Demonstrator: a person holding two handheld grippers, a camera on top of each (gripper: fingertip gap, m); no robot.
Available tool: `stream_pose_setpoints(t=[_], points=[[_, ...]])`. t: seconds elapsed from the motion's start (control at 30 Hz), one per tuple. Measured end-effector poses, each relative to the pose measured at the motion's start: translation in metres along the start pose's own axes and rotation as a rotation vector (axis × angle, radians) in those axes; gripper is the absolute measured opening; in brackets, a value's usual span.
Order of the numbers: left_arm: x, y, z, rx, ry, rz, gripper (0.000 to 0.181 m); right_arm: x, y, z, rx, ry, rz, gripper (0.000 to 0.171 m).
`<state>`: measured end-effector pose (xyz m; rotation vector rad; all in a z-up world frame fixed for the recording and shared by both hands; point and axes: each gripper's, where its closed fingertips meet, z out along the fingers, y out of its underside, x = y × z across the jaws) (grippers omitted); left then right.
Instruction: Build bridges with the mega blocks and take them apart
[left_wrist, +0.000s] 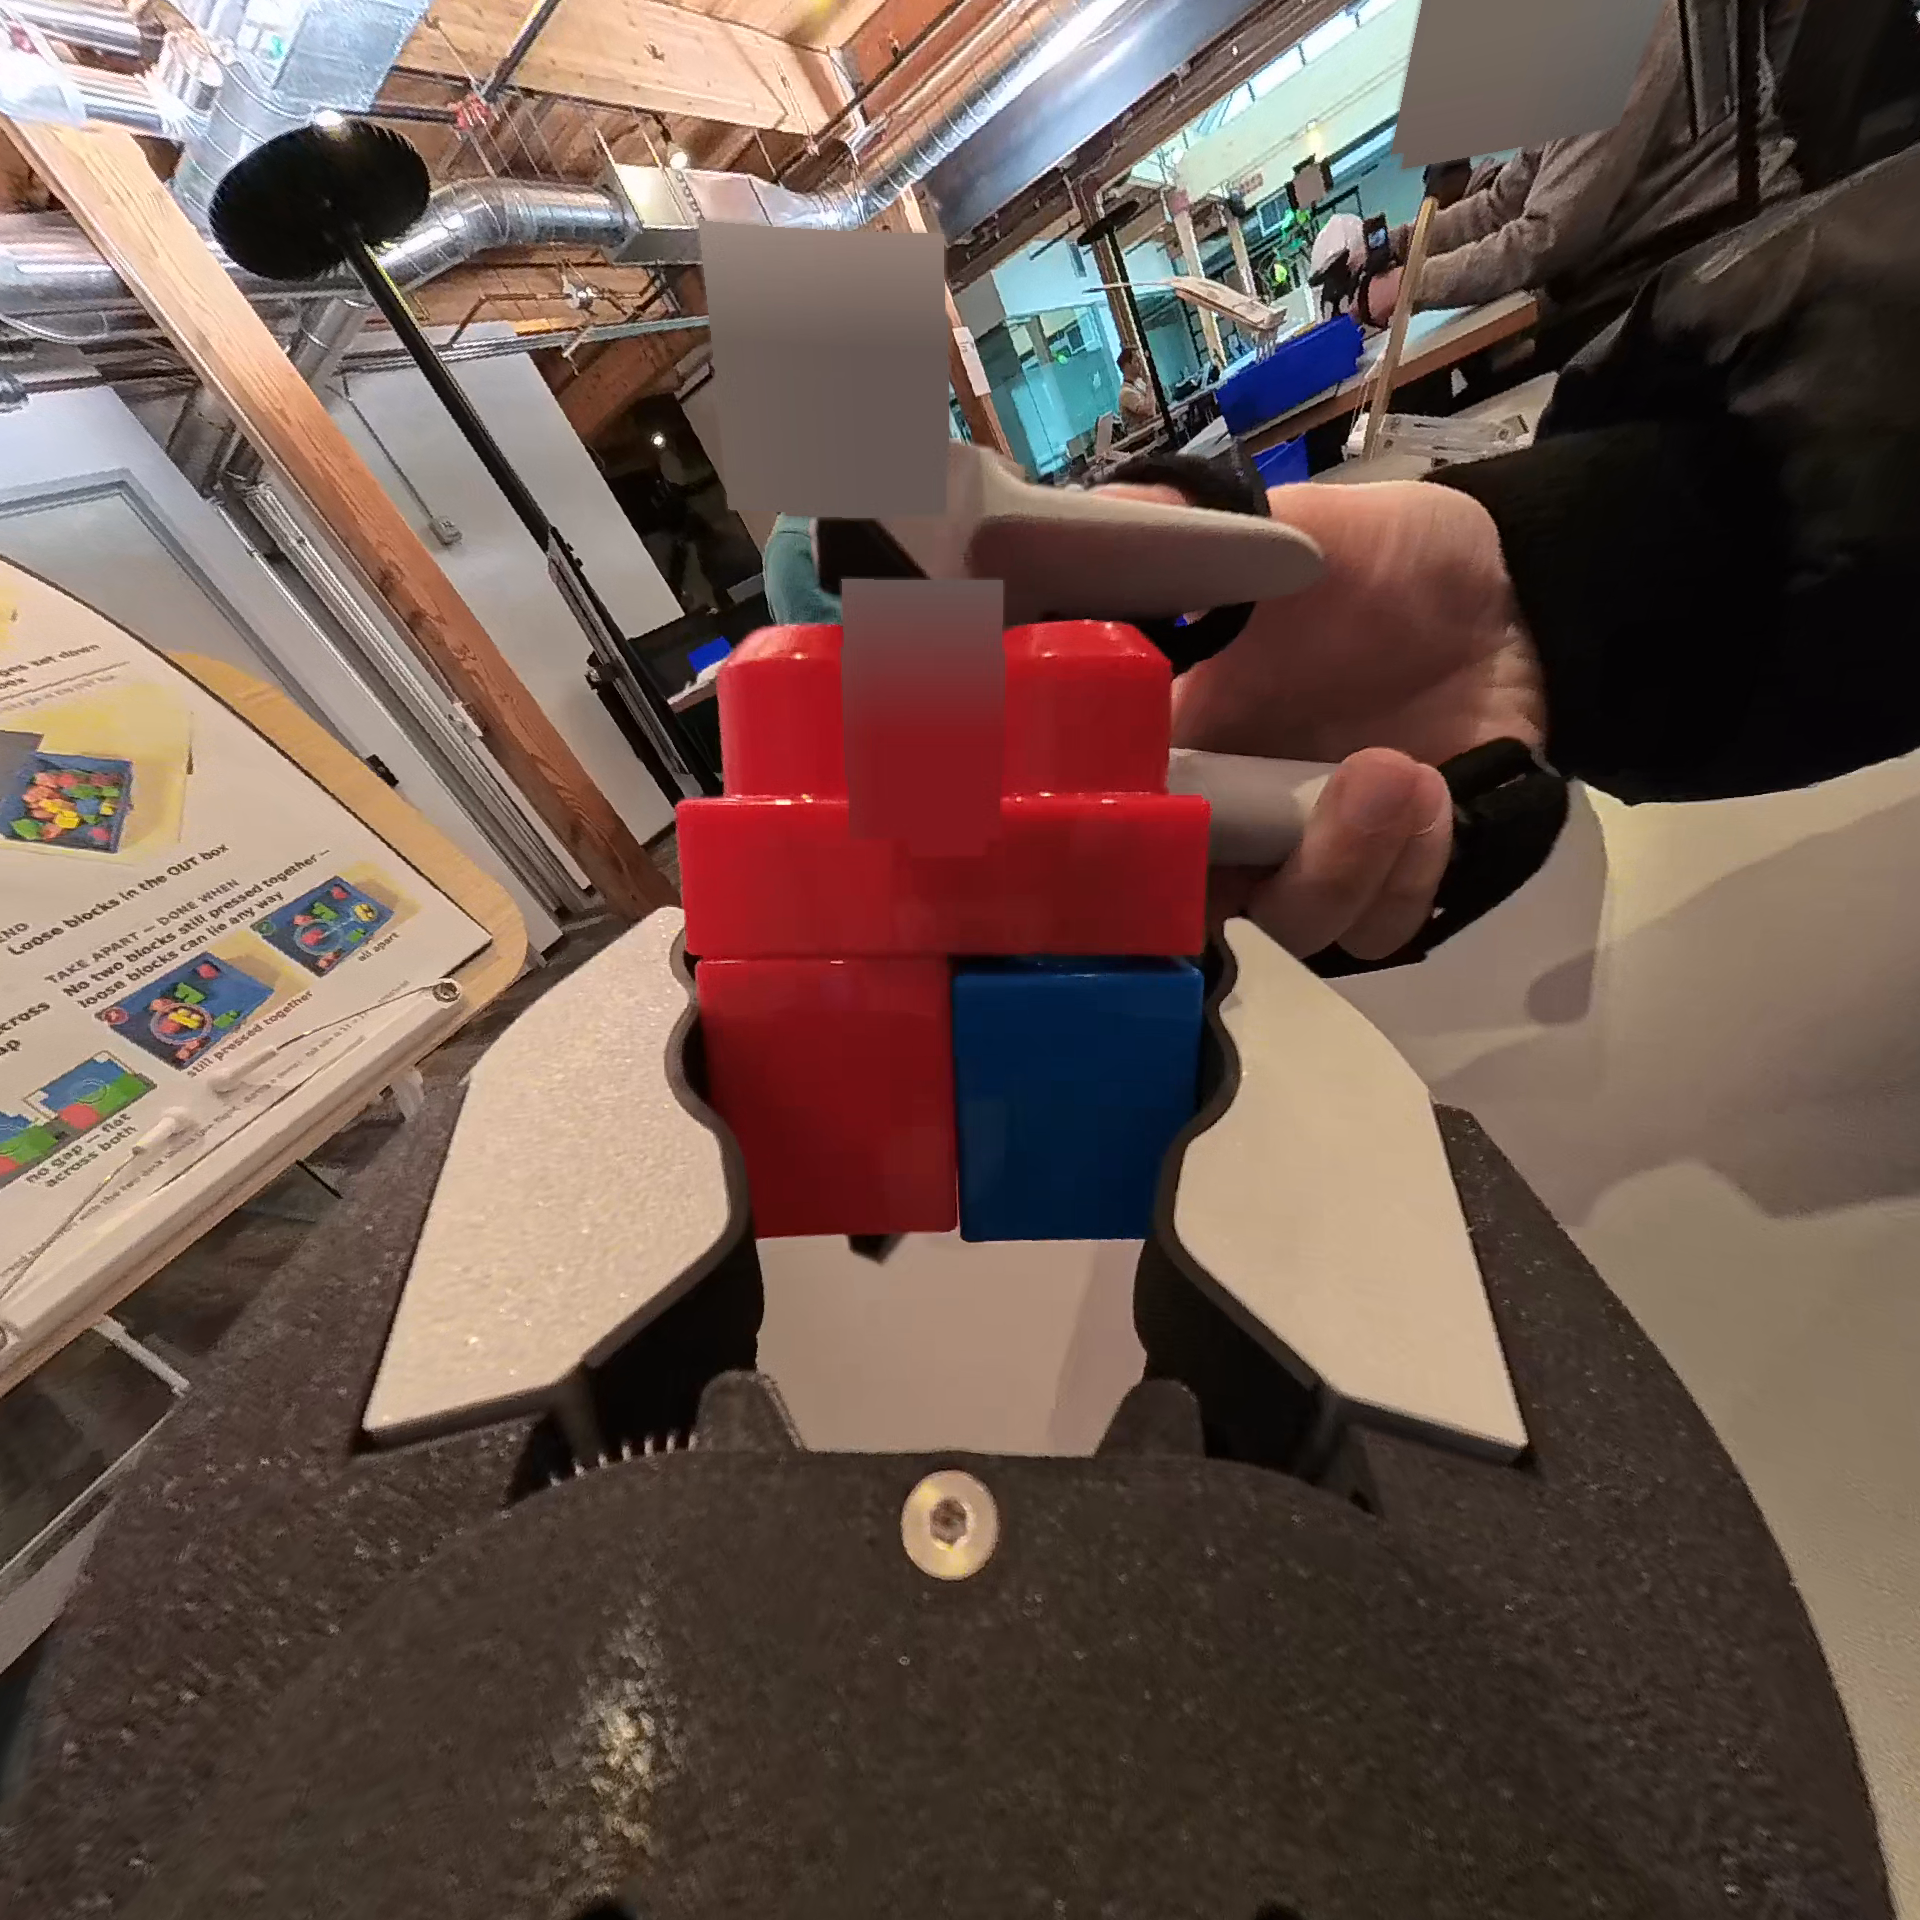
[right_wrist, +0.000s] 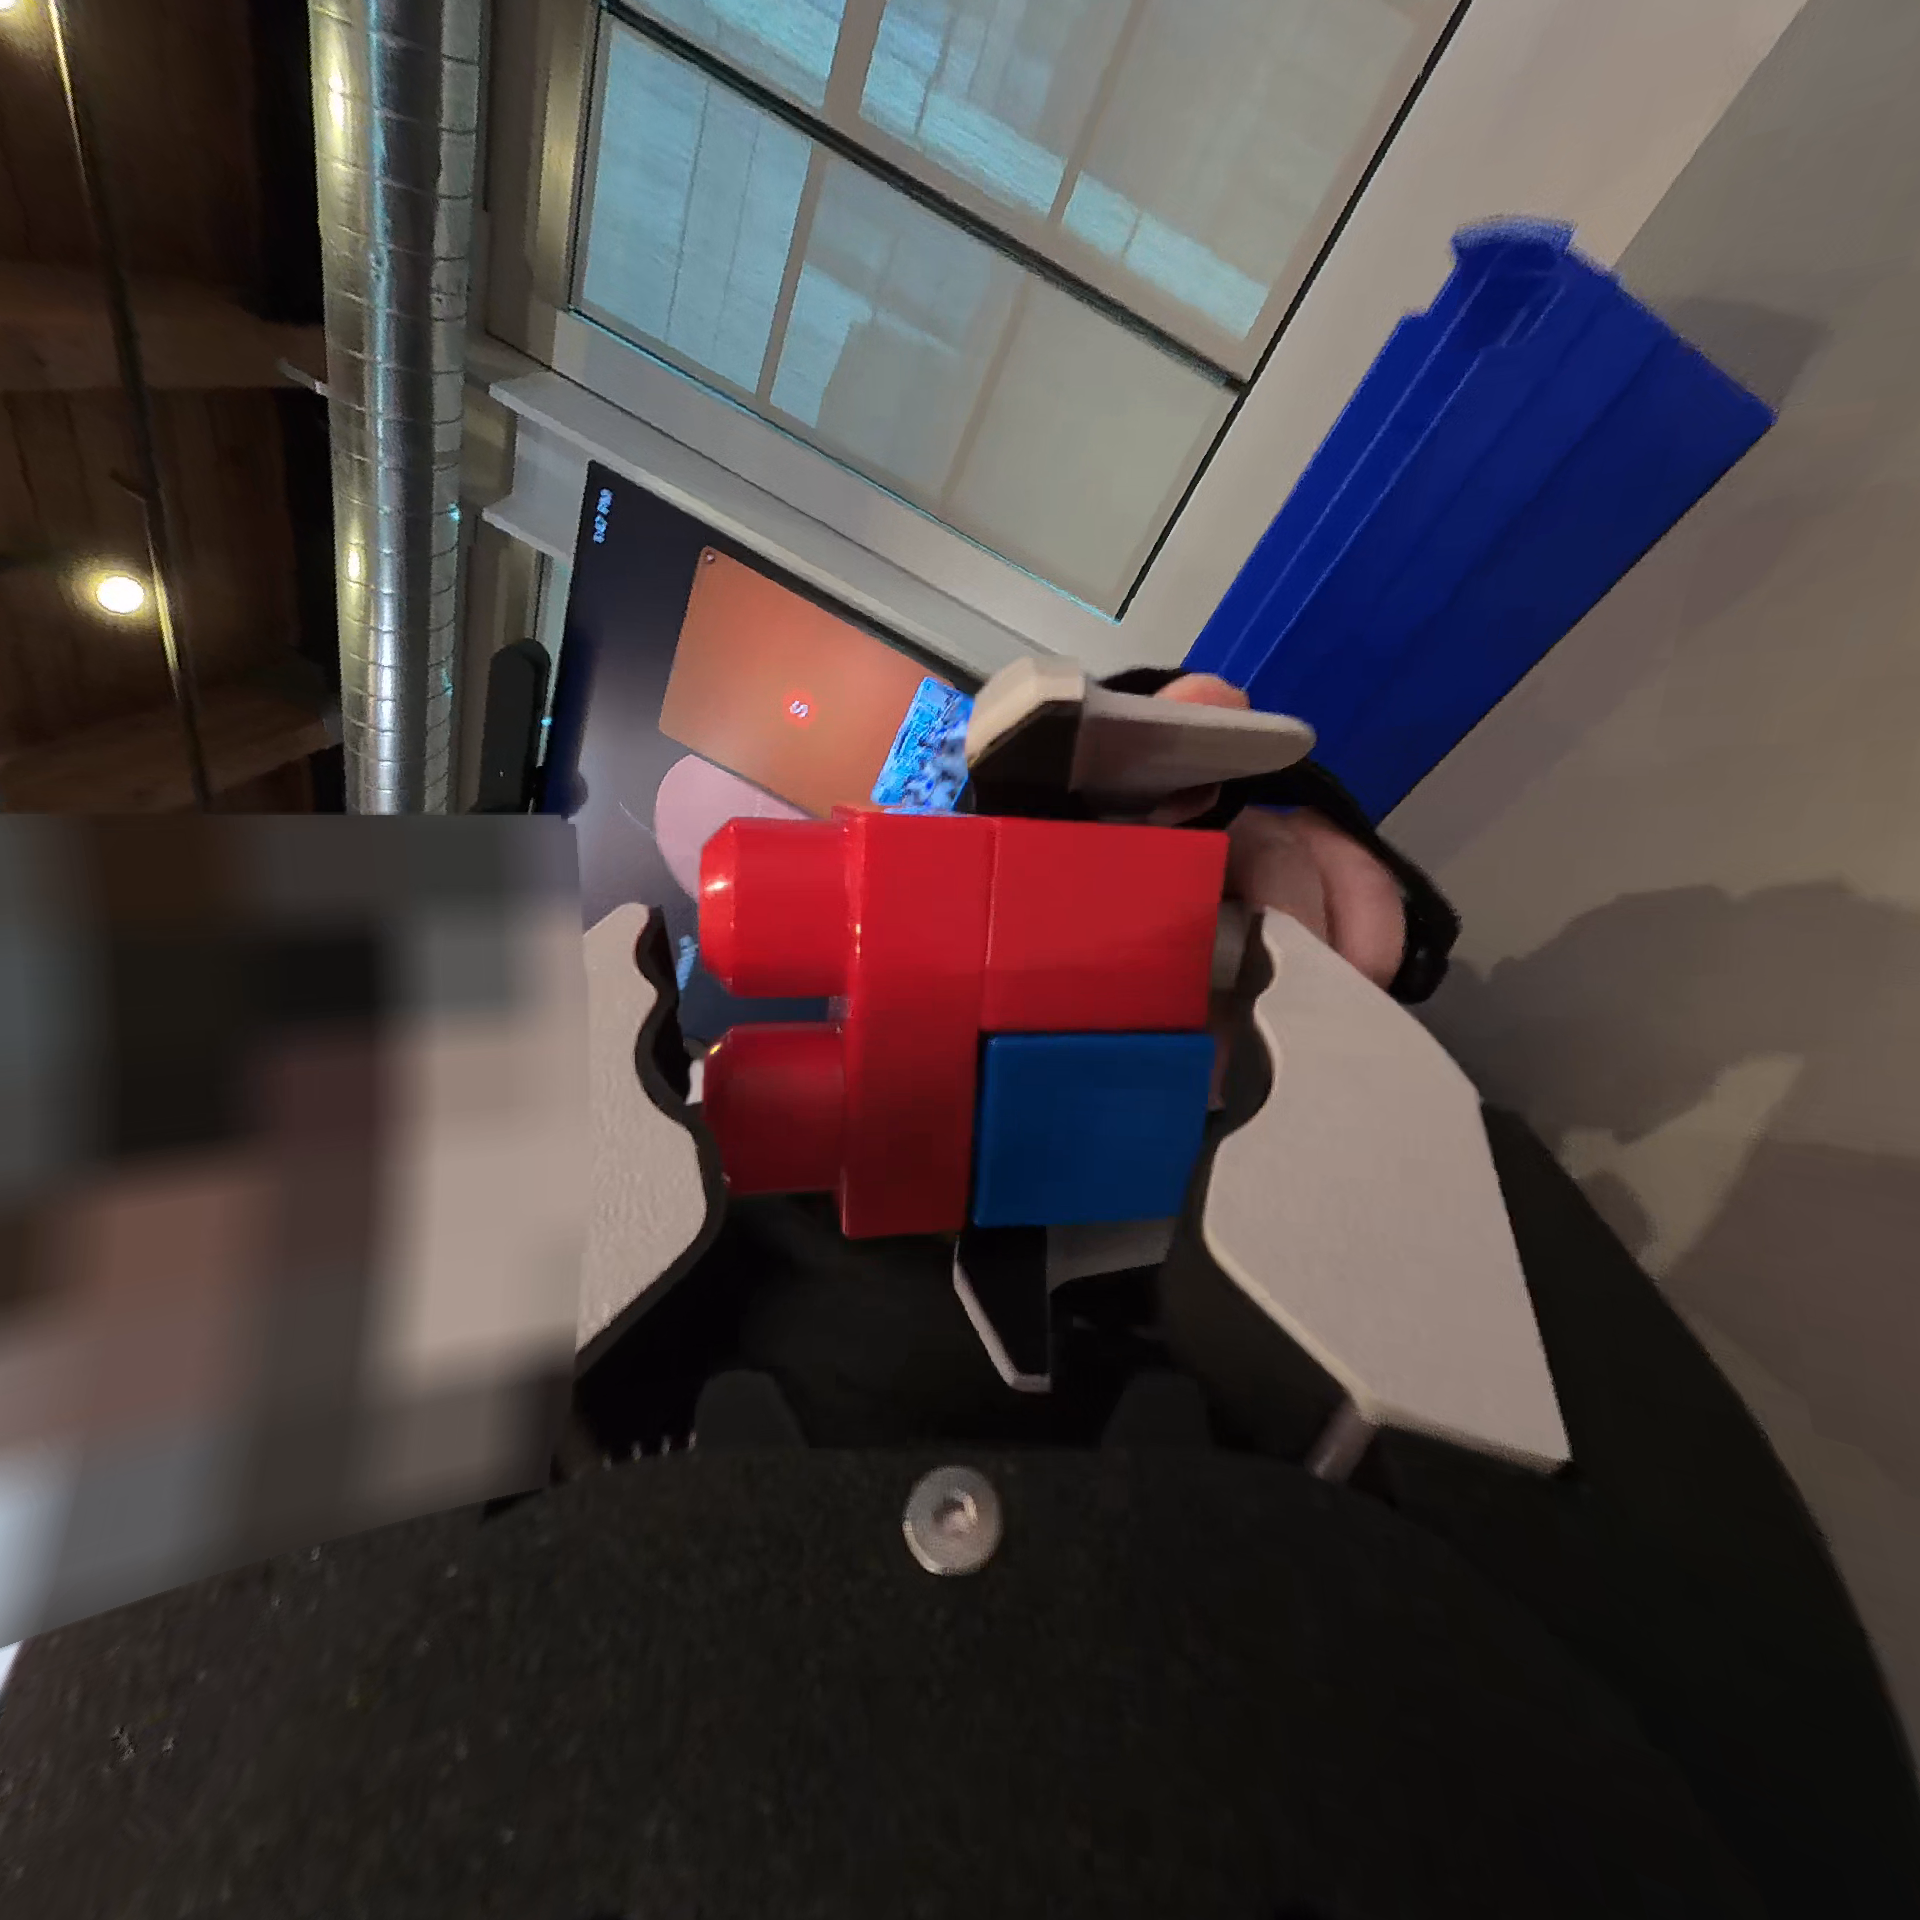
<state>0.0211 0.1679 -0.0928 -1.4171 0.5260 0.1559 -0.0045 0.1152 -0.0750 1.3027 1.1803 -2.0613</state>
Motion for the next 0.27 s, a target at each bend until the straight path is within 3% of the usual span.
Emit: stream_pose_setpoints(t=[0.27], points=[[-0.006, -0.005, -0.004, 0.029, -0.035, 0.010, 0.090, 0.002, 0.015, -0.006, -0.085, 0.045, -0.026, 0.111]])
